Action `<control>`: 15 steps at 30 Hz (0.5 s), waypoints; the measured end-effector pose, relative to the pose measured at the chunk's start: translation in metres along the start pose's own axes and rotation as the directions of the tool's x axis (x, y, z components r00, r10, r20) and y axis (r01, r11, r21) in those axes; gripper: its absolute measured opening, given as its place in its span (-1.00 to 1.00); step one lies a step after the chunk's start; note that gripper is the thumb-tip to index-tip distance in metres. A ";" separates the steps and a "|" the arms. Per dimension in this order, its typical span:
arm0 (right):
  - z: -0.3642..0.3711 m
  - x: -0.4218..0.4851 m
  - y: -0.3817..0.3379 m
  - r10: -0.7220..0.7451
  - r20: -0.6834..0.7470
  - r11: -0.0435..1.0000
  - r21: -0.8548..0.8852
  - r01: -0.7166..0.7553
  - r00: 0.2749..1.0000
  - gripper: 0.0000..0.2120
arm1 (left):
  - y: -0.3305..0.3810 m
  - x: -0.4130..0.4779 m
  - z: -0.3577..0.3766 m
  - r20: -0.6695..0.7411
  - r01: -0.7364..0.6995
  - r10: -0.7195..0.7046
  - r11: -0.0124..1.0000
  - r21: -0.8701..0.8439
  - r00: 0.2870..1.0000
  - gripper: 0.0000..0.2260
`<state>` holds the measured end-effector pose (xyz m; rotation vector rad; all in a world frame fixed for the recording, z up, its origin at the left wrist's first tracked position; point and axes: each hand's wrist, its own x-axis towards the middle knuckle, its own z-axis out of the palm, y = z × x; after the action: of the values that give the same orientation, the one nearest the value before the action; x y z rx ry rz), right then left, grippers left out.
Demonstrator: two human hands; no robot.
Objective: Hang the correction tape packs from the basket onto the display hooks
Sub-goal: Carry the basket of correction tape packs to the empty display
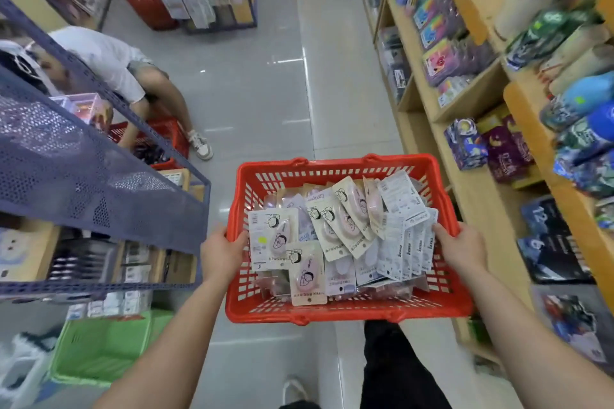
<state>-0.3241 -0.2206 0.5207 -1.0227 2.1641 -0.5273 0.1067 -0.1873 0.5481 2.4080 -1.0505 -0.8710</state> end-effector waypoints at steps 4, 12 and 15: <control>-0.004 0.070 -0.060 -0.046 0.013 0.999 0.029 0.045 0.999 -0.76 | 0.067 0.052 0.005 -0.059 -0.019 0.018 1.000 -0.016 0.998 -0.78; -0.033 0.207 -0.222 -0.136 0.087 0.990 0.059 0.132 0.987 -0.83 | 0.211 0.150 -0.010 -0.164 0.025 -0.035 0.998 -0.063 0.986 -0.82; -0.022 0.263 -0.277 -0.159 0.097 0.986 0.067 0.153 0.983 -0.81 | 0.250 0.207 -0.010 -0.190 0.033 -0.049 0.996 -0.083 0.981 -0.76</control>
<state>-0.3186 -0.5951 0.5966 -1.1674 1.9780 -0.5947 0.0930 -0.5051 0.6119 2.3986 -0.8803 -0.6643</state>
